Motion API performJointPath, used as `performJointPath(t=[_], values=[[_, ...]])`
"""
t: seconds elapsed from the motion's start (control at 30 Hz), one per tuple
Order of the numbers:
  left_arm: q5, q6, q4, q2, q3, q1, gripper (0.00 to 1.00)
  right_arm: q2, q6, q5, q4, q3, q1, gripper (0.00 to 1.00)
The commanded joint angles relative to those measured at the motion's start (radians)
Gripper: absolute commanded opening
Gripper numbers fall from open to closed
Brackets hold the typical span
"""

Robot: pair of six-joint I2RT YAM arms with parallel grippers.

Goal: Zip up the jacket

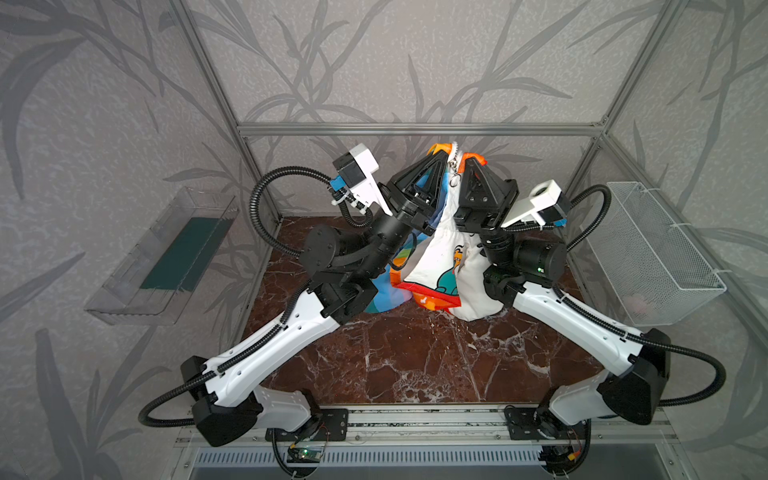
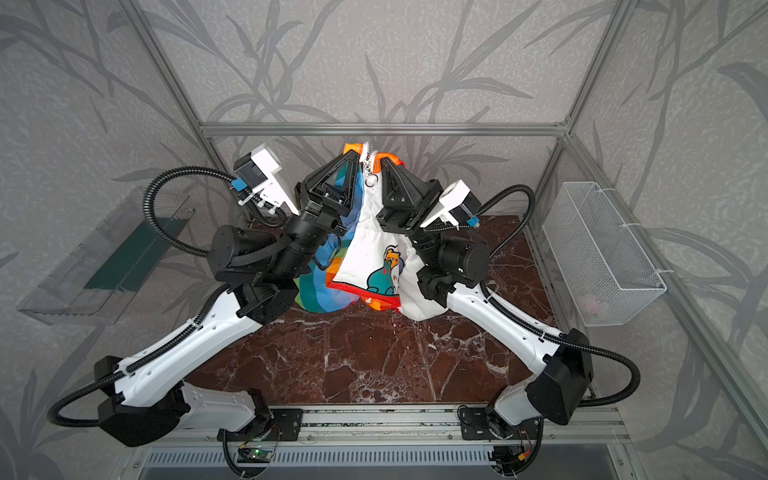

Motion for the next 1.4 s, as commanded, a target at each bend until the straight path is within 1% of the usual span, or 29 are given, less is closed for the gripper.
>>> performJointPath(t=[0.0,0.2,0.47,0.67,0.87,1.2,1.37], values=[[-0.012,0.028,0.044,0.005,-0.002,-0.009,0.00,-0.001,-0.015,0.029,0.069,0.045,0.008,0.00],[-0.031,0.041,0.047,0.013,0.001,-0.018,0.00,-0.002,-0.029,0.043,0.069,0.055,0.018,0.00],[-0.045,0.073,0.102,0.044,0.016,-0.033,0.00,0.011,-0.044,0.058,0.069,0.088,0.032,0.00],[-0.042,0.082,0.114,0.042,0.034,-0.040,0.00,0.009,-0.056,0.068,0.069,0.072,0.032,0.00],[-0.031,0.103,0.112,0.022,0.057,-0.043,0.00,0.003,-0.084,0.055,0.067,0.048,0.030,0.00],[-0.032,0.092,0.117,0.016,0.063,-0.052,0.00,0.034,-0.077,0.021,0.063,0.095,0.033,0.00],[-0.023,0.075,0.147,0.042,0.093,-0.055,0.00,0.049,-0.084,0.010,0.069,0.112,0.037,0.00]])
